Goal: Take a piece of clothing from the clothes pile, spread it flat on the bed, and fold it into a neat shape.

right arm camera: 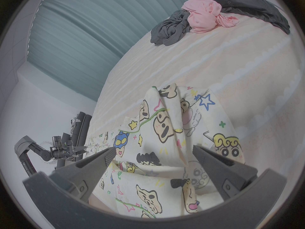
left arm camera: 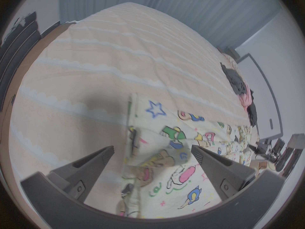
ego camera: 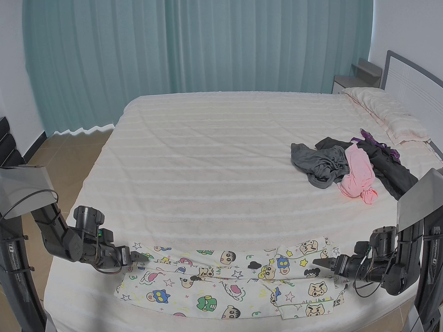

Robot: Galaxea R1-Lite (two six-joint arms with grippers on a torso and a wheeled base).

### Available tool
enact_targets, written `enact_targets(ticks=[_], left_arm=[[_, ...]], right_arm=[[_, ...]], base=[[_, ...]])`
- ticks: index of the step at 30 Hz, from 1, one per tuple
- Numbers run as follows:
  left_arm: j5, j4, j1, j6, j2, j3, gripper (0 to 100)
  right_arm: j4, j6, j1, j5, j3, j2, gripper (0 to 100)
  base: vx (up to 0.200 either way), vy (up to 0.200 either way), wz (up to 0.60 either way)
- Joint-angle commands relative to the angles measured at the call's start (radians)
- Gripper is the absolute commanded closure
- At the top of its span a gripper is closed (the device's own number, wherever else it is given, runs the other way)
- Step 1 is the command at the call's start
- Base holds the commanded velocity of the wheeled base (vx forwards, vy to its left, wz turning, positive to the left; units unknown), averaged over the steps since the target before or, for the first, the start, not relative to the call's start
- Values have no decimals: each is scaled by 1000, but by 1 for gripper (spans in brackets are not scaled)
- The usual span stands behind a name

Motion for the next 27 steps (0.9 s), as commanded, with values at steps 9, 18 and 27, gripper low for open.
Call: enact_targets(ticks=[9, 18, 27], left_arm=[[185, -241, -95, -3, 92, 90, 0], [206, -244, -143, -3, 86, 122, 0], [234, -239, -147, -18, 87, 99, 100]], right_arm=[[-10, 0, 1, 0, 5, -22, 0], [-10, 0, 1, 0, 7, -24, 0], [-10, 0, 1, 0, 7, -24, 0]], base=[[0, 0, 0], [0, 0, 0], [0, 0, 0]])
